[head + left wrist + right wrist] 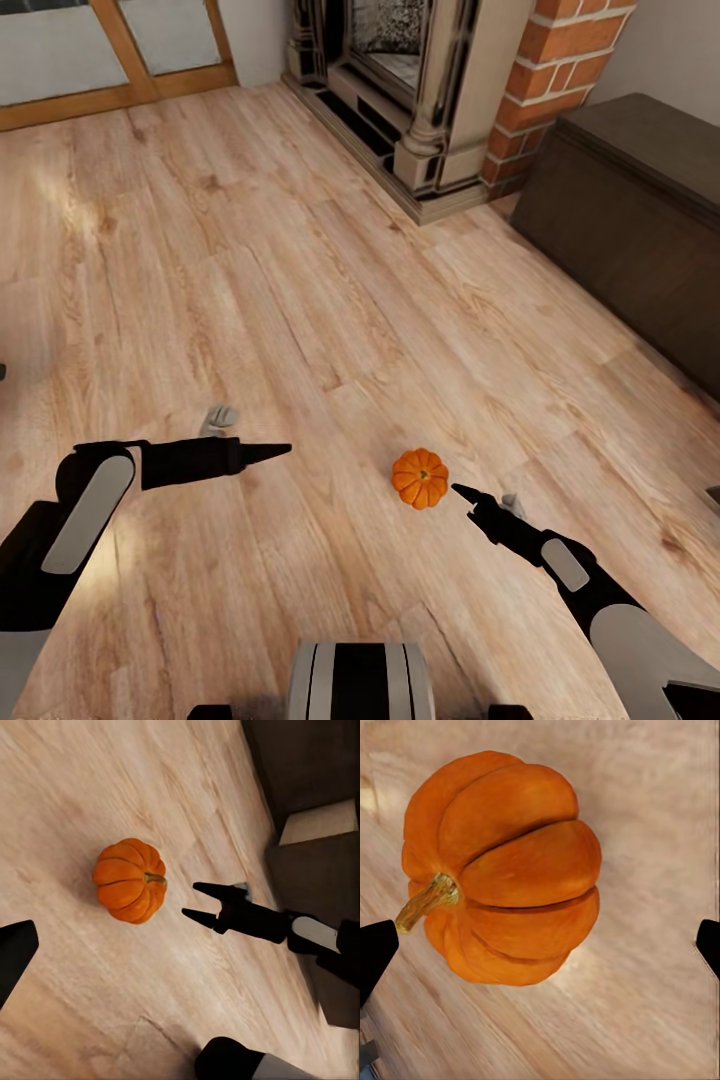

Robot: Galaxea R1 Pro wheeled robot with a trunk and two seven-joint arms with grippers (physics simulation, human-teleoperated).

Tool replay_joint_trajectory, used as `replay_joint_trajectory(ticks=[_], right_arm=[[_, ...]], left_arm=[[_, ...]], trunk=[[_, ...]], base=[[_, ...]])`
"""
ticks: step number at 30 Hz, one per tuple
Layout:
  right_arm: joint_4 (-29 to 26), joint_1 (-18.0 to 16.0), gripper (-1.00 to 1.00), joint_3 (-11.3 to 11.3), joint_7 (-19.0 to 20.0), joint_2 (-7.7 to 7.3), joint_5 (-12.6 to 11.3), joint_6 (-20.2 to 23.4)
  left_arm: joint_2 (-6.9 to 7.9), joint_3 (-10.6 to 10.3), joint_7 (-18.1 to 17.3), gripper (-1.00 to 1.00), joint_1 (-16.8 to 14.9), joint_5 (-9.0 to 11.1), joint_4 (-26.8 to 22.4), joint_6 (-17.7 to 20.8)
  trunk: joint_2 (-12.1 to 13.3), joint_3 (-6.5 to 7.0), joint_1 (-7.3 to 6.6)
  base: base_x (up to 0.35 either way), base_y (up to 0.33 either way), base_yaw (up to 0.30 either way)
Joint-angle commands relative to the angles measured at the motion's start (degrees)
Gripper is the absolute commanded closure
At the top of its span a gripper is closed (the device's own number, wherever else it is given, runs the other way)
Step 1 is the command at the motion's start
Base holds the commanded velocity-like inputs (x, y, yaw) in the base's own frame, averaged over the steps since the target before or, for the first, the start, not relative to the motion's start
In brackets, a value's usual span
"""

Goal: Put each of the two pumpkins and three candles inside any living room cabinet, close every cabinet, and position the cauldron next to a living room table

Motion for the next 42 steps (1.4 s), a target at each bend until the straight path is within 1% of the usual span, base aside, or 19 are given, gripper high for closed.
replay_joint_trajectory(ticks=[1, 4, 11, 17, 19, 20, 21, 22, 23, 24, 26, 27, 29, 35, 42], right_arm=[[0.00, -0.02, -1.00, -0.25, 0.05, 0.00, -0.29, 0.46], [0.05, -0.02, -1.00, -0.24, 0.03, -0.06, -0.29, 0.40], [0.09, -0.02, -1.00, -0.26, 0.03, -0.08, -0.30, 0.31], [0.09, -0.02, -1.00, -0.32, 0.05, -0.09, -0.30, -1.75], [0.09, -0.02, -1.00, -0.33, 0.06, -0.09, -0.30, -2.01], [0.09, -0.02, -1.00, -0.33, 0.04, -0.09, -0.30, -2.11], [0.09, -0.02, -1.00, -0.35, 0.03, -0.09, -0.30, -2.17], [0.09, -0.02, -1.00, -0.36, 0.03, -0.09, -0.28, -2.20], [0.09, -0.02, -1.00, -0.37, 0.03, -0.09, -0.26, -2.21], [0.07, -0.02, -1.00, -0.36, 0.02, -0.09, -0.24, -2.24], [0.08, -0.02, -1.00, -0.35, 0.02, -0.09, -0.23, -2.26], [0.08, -0.02, -1.00, -0.34, 0.02, -0.09, -0.22, -2.27], [0.09, -0.02, -1.00, -0.36, 0.02, -0.09, -0.21, -2.28], [0.09, -0.02, -1.00, -0.36, 0.08, -0.09, -0.26, -2.30], [0.09, -0.02, -1.00, -0.41, 0.15, -0.33, -0.31, -2.45]], left_arm=[[0.13, -0.03, -0.85, -1.00, -0.03, -0.25, -0.01, 0.14], [0.44, -0.01, -2.30, -1.00, -0.01, -0.29, -0.02, 0.14], [0.56, 0.03, -3.02, -1.00, -0.05, -0.20, -0.03, 0.14], [0.61, 0.04, -3.69, -1.00, -0.02, 0.42, -0.03, 0.14], [0.65, 0.08, -5.21, -1.00, -0.02, 0.54, -0.01, 0.14], [0.77, 0.10, -7.14, -1.00, -0.02, 0.49, 0.06, 0.14], [0.86, 0.10, -8.28, -1.00, -0.01, 0.46, 0.11, 0.14], [1.24, 0.11, -10.84, -1.00, -0.03, 0.39, 0.22, 0.14], [1.56, 0.12, -12.17, -1.00, -0.04, 0.38, 0.26, 0.14], [2.27, 0.12, -14.91, -1.00, -0.03, 0.36, 0.28, 0.14], [2.82, 0.13, -17.40, -1.00, 0.00, 0.25, 0.31, 0.14], [3.17, 0.13, -19.23, -1.00, 0.08, 0.15, 0.33, 0.14], [3.48, 0.13, -20.88, -1.00, 0.17, 0.12, 0.29, 0.14], [3.81, 0.10, -22.69, -1.00, 0.25, 0.21, 0.17, 0.14], [3.80, 0.07, -23.10, -1.00, 0.33, 0.39, 0.22, 0.14]], trunk=[[-0.03, -0.26, 0.01], [-0.07, -0.92, 0.09], [-0.16, -2.48, 0.27], [-0.24, -3.80, 0.43], [-0.27, -4.25, 0.48], [-0.28, -4.47, 0.50], [-0.30, -4.69, 0.53], [-0.30, -4.69, 0.53], [-0.30, -4.69, 0.53], [-0.30, -4.69, 0.53], [-0.30, -4.69, 0.53], [-0.30, -4.69, 0.53], [-0.30, -4.69, 0.53], [-0.30, -4.69, 0.53], [-0.30, -4.69, 0.53]], base=[[0.000, 0.000, 0.000], [0.000, 0.000, 0.000], [0.000, 0.000, 0.000], [0.000, 0.000, 0.000], [0.000, 0.000, 0.000], [0.000, 0.000, 0.000], [0.000, 0.000, 0.000], [0.000, 0.000, 0.000], [0.000, 0.000, 0.000], [0.000, 0.000, 0.000], [0.000, 0.000, 0.000], [0.000, 0.000, 0.000], [0.000, 0.000, 0.000], [0.000, 0.000, 0.000], [0.000, 0.000, 0.000]])
